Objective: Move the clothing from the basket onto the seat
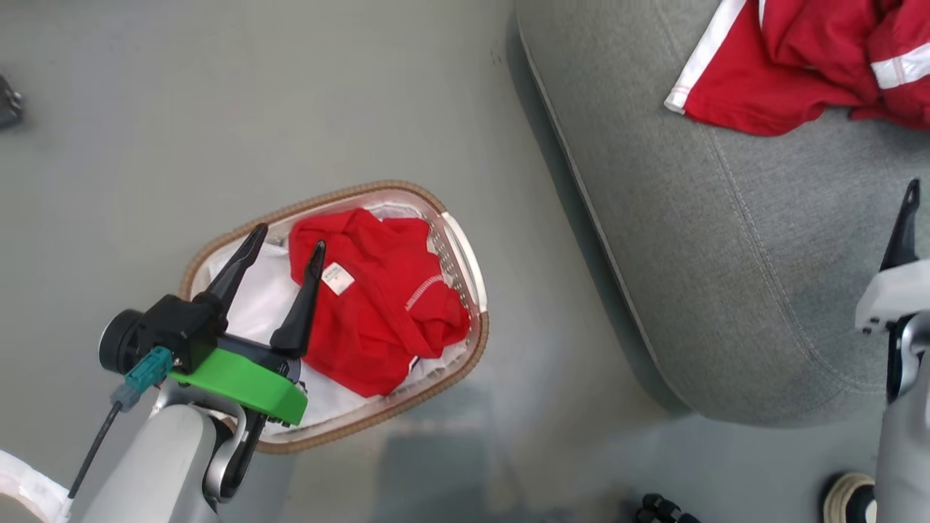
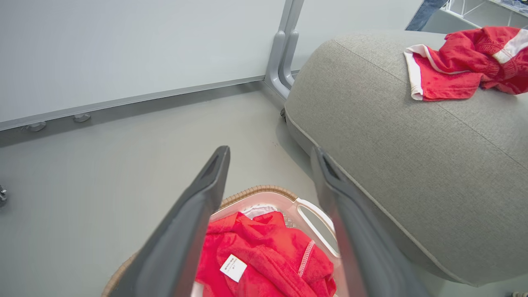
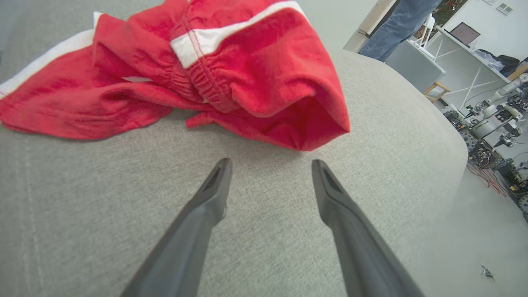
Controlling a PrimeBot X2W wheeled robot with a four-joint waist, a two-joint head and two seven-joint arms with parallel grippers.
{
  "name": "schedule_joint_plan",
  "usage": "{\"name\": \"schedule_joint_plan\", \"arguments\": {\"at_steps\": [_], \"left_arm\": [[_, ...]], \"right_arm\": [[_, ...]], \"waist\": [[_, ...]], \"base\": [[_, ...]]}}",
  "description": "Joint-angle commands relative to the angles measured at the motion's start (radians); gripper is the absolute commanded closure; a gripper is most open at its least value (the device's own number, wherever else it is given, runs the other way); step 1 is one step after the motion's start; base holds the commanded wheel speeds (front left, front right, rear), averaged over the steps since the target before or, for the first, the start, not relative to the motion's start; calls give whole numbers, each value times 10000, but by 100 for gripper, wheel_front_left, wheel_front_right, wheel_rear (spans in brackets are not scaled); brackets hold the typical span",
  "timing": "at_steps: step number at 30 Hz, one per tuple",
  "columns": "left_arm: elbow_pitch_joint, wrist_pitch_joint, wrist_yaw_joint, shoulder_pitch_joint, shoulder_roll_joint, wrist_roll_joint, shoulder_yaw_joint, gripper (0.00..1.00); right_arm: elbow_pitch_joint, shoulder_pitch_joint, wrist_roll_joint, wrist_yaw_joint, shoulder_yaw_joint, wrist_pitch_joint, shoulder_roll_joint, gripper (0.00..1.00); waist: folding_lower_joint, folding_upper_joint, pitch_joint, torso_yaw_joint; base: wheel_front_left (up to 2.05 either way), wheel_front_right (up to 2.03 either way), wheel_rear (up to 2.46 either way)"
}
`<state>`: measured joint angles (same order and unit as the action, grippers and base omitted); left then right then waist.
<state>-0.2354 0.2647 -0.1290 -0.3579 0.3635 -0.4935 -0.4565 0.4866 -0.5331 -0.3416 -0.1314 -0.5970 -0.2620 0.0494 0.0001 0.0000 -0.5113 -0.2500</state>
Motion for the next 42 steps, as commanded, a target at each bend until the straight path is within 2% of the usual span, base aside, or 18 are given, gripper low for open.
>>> {"name": "schedule_joint_plan", "arguments": {"at_steps": [1,8,21,29,34,42], "left_arm": [[-104,-7,-31,252,-118,103,227,0],[-762,-7,-31,1093,-983,401,1952,0],[-1823,-6,-31,1560,-1918,1581,4792,0],[-1921,-6,-29,2022,-2148,1788,5127,0],[-1714,-6,-31,2497,-2328,2016,5202,0],[-973,-6,-30,3595,-2481,2130,4812,0]], "right_arm": [[-111,326,198,14,230,-38,39,0],[-398,1145,1054,14,2229,-31,62,0],[-861,1146,3530,14,5701,-31,45,0],[-970,1806,4225,14,6808,-31,48,0],[-981,2316,4384,14,7077,-31,40,0],[-1167,3286,4627,14,7226,-31,41,0]], "waist": [[-1,0,836,378],[-1,0,1943,893],[-1,0,2881,2185],[-1,0,3390,2677],[-1,0,3716,2743],[-1,0,4276,2713]], "base": [[0,0,0],[0,0,0],[0,0,0],[0,0,0],[0,0,0],[0,0,0]]}}
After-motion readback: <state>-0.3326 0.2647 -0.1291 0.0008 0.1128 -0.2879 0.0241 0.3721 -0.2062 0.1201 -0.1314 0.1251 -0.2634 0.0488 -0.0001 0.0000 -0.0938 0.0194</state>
